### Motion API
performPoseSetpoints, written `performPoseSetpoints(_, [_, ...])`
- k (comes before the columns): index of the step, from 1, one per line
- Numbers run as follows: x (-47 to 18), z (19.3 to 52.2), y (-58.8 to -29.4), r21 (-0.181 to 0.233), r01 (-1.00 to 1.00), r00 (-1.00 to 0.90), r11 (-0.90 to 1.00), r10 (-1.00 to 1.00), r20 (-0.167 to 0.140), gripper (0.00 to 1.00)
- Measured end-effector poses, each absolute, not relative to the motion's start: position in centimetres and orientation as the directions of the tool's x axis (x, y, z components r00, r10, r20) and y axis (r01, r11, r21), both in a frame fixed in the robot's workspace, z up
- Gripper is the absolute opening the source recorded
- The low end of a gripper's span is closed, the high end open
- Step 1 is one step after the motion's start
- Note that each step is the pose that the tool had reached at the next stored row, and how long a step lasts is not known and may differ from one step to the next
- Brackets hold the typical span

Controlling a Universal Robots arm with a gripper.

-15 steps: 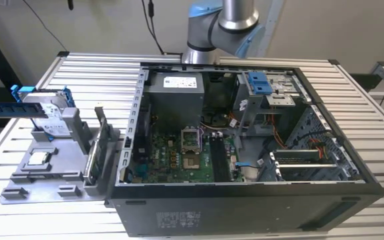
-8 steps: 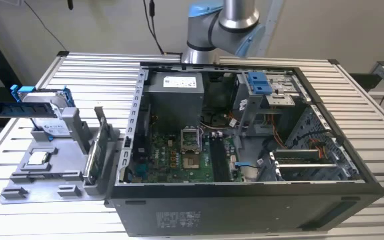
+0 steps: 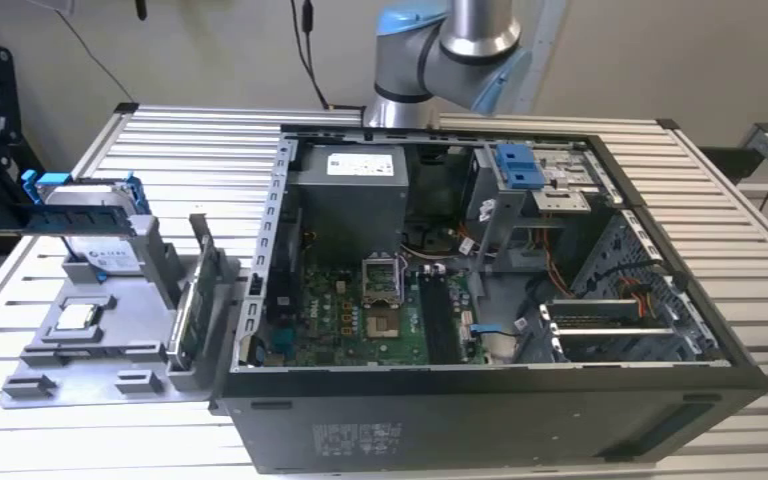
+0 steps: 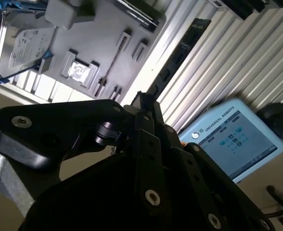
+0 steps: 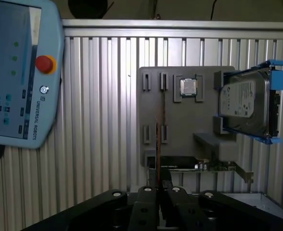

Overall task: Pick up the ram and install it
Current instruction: 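Pick up the ram and move it above insertion slot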

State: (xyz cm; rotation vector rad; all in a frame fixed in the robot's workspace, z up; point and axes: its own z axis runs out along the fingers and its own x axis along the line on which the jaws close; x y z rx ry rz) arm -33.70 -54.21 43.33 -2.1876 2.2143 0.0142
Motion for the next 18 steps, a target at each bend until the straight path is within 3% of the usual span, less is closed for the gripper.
performPoseSetpoints(18, [-30.4,43.3,-54.2,-0.013,-1.0,-0.012,0.012,-1.0,-0.027,0.14])
